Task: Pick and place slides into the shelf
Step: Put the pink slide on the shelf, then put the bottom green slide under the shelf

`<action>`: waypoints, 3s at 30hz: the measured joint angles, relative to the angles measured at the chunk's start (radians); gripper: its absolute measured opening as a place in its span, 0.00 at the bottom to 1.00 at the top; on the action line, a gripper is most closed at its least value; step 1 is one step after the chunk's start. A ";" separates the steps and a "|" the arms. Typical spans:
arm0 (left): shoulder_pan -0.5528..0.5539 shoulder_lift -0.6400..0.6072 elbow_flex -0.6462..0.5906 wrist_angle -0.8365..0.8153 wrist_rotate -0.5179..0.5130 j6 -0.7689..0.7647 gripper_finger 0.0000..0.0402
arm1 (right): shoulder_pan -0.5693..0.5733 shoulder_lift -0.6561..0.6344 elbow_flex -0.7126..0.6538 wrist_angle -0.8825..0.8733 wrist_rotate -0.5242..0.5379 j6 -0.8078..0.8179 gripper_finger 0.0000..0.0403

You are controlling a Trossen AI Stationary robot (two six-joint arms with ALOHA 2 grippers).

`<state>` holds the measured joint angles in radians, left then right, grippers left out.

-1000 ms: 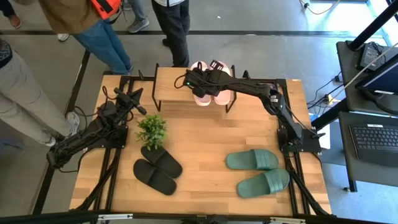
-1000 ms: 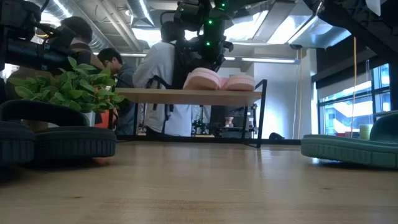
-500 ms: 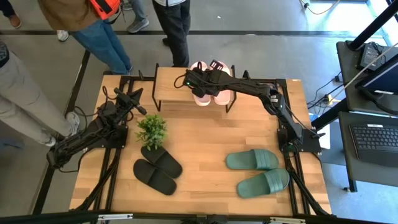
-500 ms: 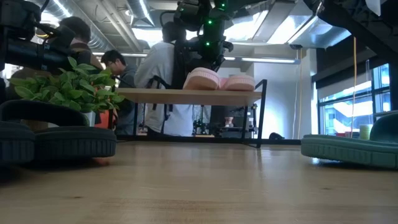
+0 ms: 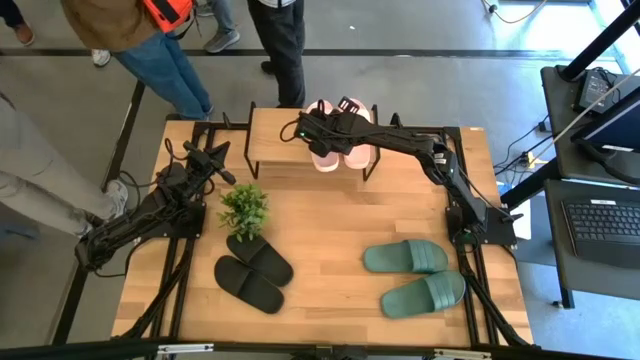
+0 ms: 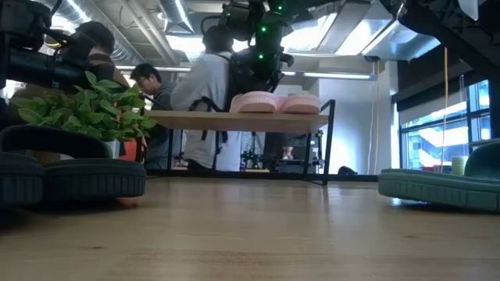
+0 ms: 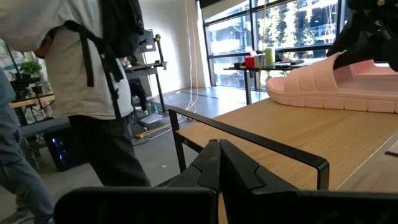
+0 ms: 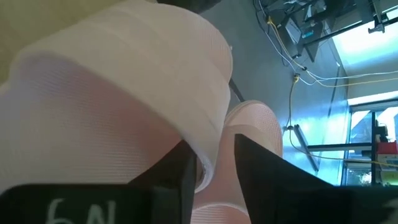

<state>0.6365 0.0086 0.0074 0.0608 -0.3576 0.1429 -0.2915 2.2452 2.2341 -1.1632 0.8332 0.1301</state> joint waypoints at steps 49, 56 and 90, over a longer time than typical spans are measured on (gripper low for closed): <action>0.000 0.000 0.000 0.000 0.000 0.000 0.00 | 0.001 -0.002 0.000 -0.089 -0.021 0.155 0.28; 0.000 0.000 0.000 0.000 0.000 0.000 0.00 | 0.001 -0.003 0.000 -0.096 -0.025 0.155 0.30; 0.000 0.004 0.000 -0.001 0.004 -0.001 0.00 | 0.081 -0.047 0.121 -0.290 -0.211 0.206 0.57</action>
<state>0.6362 0.0124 0.0075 0.0602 -0.3538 0.1422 -0.2103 2.1984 2.3554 -1.4531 0.6218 0.3359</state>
